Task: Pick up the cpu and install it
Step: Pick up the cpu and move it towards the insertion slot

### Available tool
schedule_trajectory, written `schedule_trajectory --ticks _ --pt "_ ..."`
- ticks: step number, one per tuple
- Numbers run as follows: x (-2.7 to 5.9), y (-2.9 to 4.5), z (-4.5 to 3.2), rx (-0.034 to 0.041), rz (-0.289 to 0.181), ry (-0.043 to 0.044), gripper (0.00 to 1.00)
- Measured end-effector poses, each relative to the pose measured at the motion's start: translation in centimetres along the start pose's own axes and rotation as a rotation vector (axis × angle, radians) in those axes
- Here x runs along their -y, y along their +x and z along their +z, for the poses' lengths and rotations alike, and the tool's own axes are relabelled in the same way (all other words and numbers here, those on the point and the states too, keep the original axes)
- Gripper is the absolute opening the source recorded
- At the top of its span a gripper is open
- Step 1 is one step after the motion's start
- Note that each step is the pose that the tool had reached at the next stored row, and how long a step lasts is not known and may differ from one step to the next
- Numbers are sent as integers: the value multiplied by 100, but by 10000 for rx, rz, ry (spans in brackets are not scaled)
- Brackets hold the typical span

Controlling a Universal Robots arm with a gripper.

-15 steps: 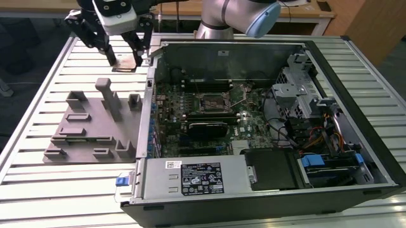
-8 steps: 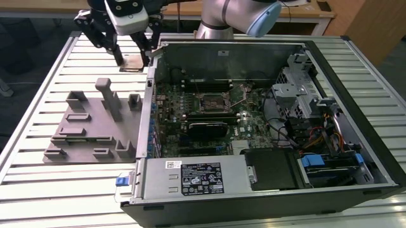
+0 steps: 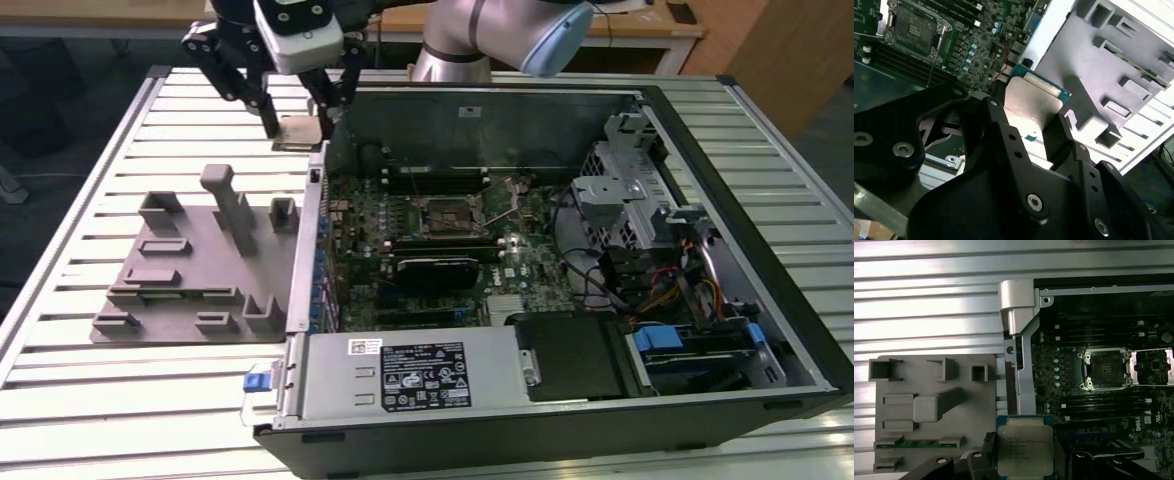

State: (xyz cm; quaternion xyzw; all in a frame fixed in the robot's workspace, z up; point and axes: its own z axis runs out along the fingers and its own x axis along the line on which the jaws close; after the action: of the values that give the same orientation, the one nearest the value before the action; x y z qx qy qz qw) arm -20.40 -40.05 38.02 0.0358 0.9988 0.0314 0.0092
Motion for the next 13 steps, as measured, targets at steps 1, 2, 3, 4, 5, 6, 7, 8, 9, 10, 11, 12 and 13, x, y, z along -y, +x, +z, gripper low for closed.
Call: schedule_trajectory --ticks 1,2,3,4,5,6,7,8,9,10,11,12,13 --pt "-2 -27 1 -2 1 0 54" --pt "-4 -53 2 -4 1 -1 54" --pt "-6 -79 2 -6 0 0 54" --pt "-8 -104 2 -7 1 0 54" --pt "-10 -133 3 -9 0 1 54" --pt "-11 -159 4 -11 0 0 54" --pt "-13 -184 4 -13 1 1 54" --pt "-15 -210 4 -13 1 1 54" --pt "-17 -236 5 -15 2 1 54" --pt "-19 -262 5 -16 2 1 54" --pt "-21 -290 6 -18 1 1 54" --pt "-23 -322 7 -20 0 1 54" --pt "-25 -352 7 -21 0 1 54"
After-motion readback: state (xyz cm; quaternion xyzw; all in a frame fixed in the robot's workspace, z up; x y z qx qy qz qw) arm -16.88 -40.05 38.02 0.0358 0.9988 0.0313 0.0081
